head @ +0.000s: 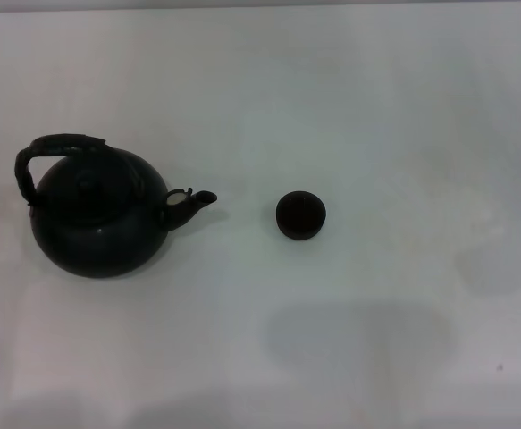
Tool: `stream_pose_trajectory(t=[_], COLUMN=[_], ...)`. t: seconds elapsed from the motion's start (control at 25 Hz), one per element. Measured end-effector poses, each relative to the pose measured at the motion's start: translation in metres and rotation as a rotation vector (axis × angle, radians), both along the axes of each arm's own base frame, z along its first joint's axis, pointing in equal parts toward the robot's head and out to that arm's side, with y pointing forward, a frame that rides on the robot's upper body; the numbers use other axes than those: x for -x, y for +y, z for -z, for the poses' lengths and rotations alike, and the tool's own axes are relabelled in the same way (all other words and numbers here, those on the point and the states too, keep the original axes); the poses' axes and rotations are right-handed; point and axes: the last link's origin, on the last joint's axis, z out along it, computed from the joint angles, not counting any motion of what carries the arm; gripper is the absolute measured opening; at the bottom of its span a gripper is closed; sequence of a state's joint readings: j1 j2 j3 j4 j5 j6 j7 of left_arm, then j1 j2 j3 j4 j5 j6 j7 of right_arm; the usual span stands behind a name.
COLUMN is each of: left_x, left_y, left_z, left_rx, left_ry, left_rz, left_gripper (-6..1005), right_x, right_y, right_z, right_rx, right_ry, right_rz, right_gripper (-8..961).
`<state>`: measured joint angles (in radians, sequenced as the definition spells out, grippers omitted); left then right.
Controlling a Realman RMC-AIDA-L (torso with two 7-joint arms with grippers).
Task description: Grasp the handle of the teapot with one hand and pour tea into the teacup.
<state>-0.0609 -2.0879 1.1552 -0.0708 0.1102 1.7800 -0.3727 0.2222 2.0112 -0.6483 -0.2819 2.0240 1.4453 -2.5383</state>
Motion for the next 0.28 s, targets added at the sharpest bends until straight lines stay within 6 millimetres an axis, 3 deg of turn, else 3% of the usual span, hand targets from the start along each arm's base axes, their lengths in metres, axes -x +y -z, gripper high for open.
stream_pose_trajectory(t=[0.28], left_x=[0.0046], left_y=[-0.0073], left_z=[-0.0014], left_rx=[-0.017], left_ry=[-0.061], left_rz=[-0.017], left_gripper=[727], right_x=[-0.0027], right_y=[0.0064], right_z=[0.0011], right_rx=[-0.030], right_ry=[-0.010], right_rz=[0.033], right_gripper=[860])
